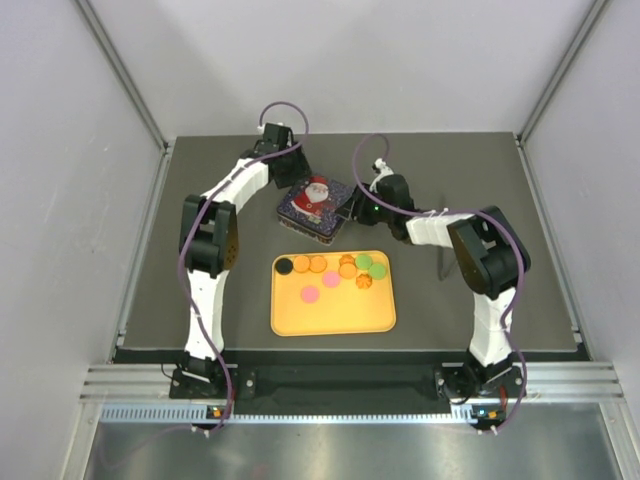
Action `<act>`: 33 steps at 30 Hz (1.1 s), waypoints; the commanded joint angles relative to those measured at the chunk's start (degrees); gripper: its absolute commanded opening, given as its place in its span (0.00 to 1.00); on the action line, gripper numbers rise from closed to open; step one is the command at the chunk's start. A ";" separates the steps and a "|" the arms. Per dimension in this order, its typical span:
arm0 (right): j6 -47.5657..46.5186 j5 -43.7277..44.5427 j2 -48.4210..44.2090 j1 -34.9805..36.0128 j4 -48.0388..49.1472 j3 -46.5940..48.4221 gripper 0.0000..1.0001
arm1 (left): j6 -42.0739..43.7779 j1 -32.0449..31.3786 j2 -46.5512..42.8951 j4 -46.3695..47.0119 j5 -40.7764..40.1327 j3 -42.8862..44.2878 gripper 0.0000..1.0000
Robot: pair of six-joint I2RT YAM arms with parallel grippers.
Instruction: Pack the cookies
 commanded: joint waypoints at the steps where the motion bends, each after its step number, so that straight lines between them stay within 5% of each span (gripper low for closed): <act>1: -1.37 -1.58 0.39 2.11 -8.94 -0.73 0.42 | 3.08 0.51 -2.72 -3.13 0.17 0.81 0.67; 6: -1.72 -1.49 0.75 1.41 -10.87 0.50 0.42 | 2.99 2.97 -7.99 0.38 2.71 -3.65 0.70; 13: -3.30 -1.49 1.01 0.79 -13.34 2.43 0.59 | 1.86 4.47 -16.34 -5.85 -3.87 -12.27 0.77; 18: -3.39 -1.93 1.71 0.88 -13.86 3.67 0.61 | -3.33 4.47 -24.34 2.75 -0.03 -29.47 0.81; 25: -4.18 -2.19 2.06 0.79 -14.92 4.37 0.63 | -8.78 5.09 -26.19 11.81 6.85 -39.53 0.82; 29: -4.80 -2.63 2.77 0.79 -16.06 5.25 0.64 | -11.06 6.14 -25.23 14.62 7.37 -41.72 0.80; 33: -5.32 -2.89 3.56 0.79 -16.85 6.13 0.62 | -12.83 7.37 -23.22 18.23 9.13 -45.24 0.66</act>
